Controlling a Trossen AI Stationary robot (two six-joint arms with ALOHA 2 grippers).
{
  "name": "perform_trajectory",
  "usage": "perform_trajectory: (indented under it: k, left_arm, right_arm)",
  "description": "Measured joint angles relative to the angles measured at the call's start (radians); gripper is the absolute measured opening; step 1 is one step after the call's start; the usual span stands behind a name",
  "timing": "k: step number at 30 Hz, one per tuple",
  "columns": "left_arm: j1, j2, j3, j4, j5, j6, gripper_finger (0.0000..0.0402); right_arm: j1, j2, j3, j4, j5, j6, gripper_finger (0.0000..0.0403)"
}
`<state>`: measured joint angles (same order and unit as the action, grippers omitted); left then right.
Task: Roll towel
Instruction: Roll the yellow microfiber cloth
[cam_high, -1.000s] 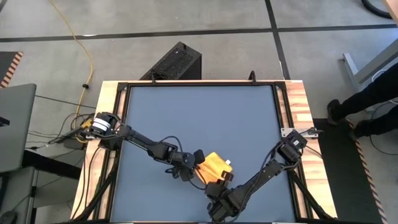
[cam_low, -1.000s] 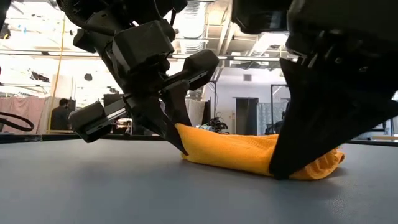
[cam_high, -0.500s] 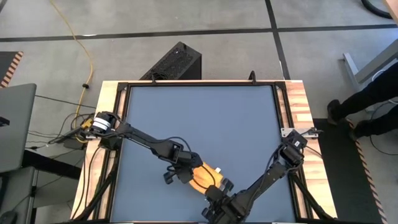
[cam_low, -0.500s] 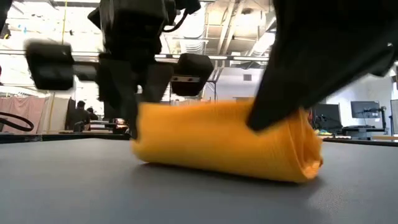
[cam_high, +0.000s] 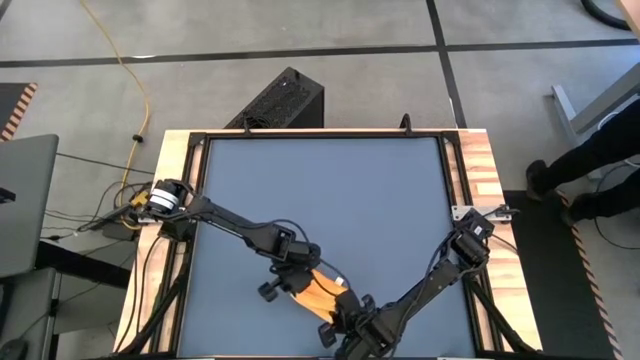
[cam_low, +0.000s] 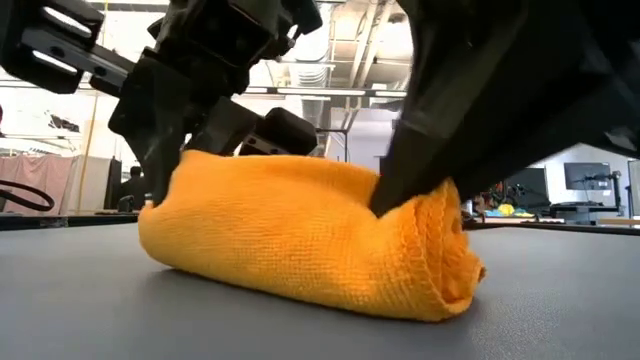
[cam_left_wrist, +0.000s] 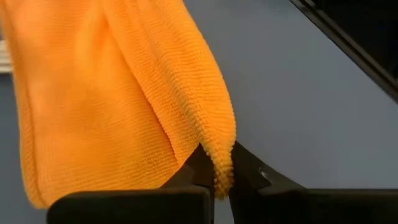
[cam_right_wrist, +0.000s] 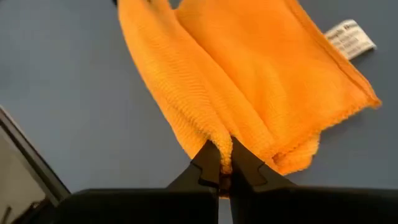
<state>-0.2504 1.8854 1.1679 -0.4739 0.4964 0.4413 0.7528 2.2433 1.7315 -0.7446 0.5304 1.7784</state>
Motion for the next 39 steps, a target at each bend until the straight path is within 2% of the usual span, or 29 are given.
perform_trajectory:
  k: [5, 11, 14, 18, 23, 25, 28, 31, 34, 39]
  left_arm:
    - [0.000, 0.000, -0.001, -0.020, -0.043, -0.033, 0.0043]
    - [0.030, -0.007, 0.028, -0.149, -0.195, 0.029, 0.0104]
    - [0.058, -0.019, 0.016, -0.199, -0.138, 0.042, 0.0119]
    - [0.068, -0.098, -0.040, -0.151, -0.044, 0.062, 0.0112]
    - [0.023, -0.259, -0.167, 0.082, 0.015, 0.011, 0.0078]
    - [-0.025, -0.330, -0.233, 0.251, 0.011, -0.011, 0.0064]
    - [-0.121, -0.385, -0.352, 0.578, -0.078, -0.035, 0.0044]
    - [-0.201, -0.359, -0.441, 0.860, -0.194, 0.002, 0.0027]
    - [-0.227, -0.276, -0.459, 1.045, -0.259, 0.043, 0.0013]
    - [-0.205, -0.144, -0.395, 1.124, -0.273, 0.094, 0.0001]
  right_arm:
    - [-0.004, 0.000, -0.023, -0.007, -0.022, 0.032, 0.0025]
    - [-0.002, -0.006, -0.066, 0.000, -0.070, 0.098, 0.0026]
    - [0.002, -0.005, -0.072, 0.000, -0.061, 0.108, 0.0026]
    - [0.002, -0.004, -0.072, -0.002, -0.051, 0.109, 0.0026]
    - [0.000, -0.002, -0.073, -0.005, -0.031, 0.102, 0.0026]
    - [-0.001, -0.002, -0.073, -0.007, -0.018, 0.102, 0.0026]
    - [-0.003, -0.002, -0.073, -0.006, -0.013, 0.102, 0.0026]
    - [-0.005, -0.001, -0.074, -0.005, -0.013, 0.105, 0.0027]
    - [-0.008, -0.001, -0.074, -0.004, -0.013, 0.109, 0.0027]
    - [-0.011, -0.001, -0.074, 0.003, -0.013, 0.125, 0.0027]
